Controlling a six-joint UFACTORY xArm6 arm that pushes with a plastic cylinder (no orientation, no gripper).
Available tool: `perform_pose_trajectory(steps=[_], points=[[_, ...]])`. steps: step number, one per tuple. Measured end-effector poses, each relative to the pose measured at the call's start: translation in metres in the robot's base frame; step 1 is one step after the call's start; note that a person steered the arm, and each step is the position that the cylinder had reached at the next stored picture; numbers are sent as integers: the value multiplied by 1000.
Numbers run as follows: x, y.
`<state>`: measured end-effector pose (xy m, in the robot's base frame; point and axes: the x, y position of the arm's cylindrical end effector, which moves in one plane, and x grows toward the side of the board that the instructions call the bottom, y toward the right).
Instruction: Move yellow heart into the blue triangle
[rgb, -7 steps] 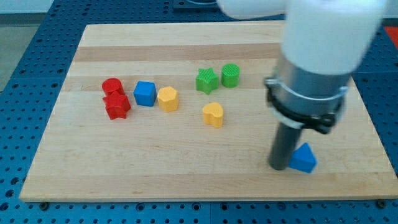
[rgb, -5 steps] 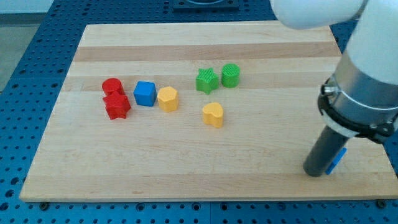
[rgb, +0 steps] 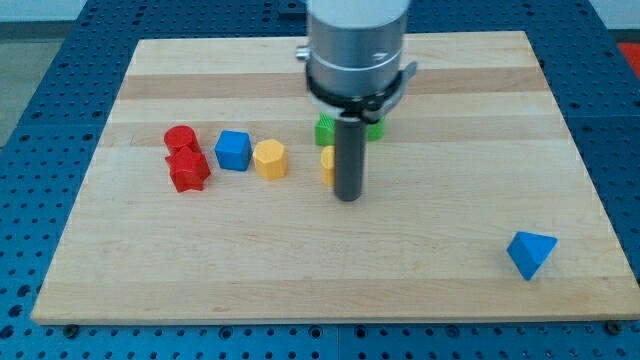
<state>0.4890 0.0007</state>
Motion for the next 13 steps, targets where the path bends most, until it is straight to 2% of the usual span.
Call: perform_pose_trajectory(steps=[1,2,5,7,8,9,10,12,13], points=[[5,-70],[-23,-102],[-40,39],[-83,141],[-115,150],[-116,164],[-97,186],[-30,193],[-18,191]])
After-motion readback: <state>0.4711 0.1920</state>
